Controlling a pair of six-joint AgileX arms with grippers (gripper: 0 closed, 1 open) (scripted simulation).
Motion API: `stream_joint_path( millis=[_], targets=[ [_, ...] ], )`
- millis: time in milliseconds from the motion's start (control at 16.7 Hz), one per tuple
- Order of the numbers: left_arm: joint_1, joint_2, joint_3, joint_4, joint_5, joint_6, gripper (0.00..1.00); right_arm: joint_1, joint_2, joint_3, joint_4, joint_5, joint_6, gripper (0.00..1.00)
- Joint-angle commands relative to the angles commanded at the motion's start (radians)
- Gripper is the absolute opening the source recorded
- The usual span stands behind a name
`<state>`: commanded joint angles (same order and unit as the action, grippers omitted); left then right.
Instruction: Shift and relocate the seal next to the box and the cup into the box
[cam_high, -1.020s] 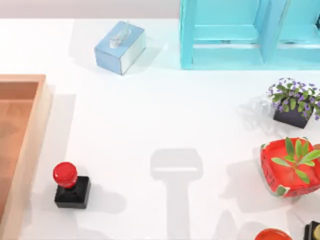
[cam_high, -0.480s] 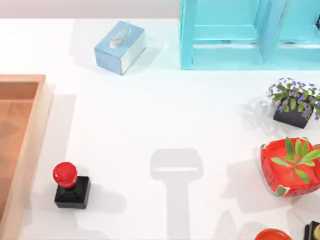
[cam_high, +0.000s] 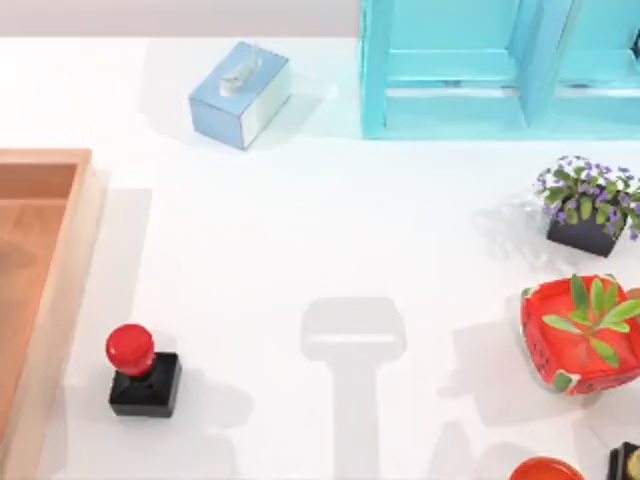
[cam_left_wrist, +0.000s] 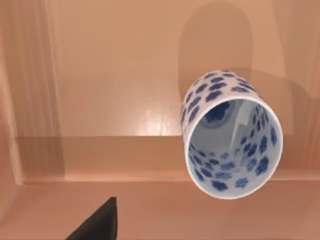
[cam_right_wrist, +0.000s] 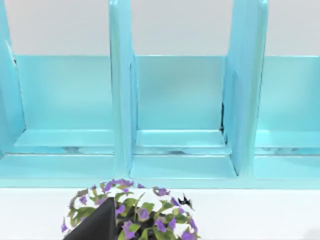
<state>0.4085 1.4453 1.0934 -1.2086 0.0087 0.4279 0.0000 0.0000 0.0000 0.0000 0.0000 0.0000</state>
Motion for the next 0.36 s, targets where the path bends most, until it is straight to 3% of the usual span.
stream_joint_path(
  millis=[360],
  targets=[
    [-0.006,-0.005,0.122,-0.142,-0.008,-0.001,1.00,0.000,0.000,0.000,0.000,0.000,0.000,1.00]
  ],
)
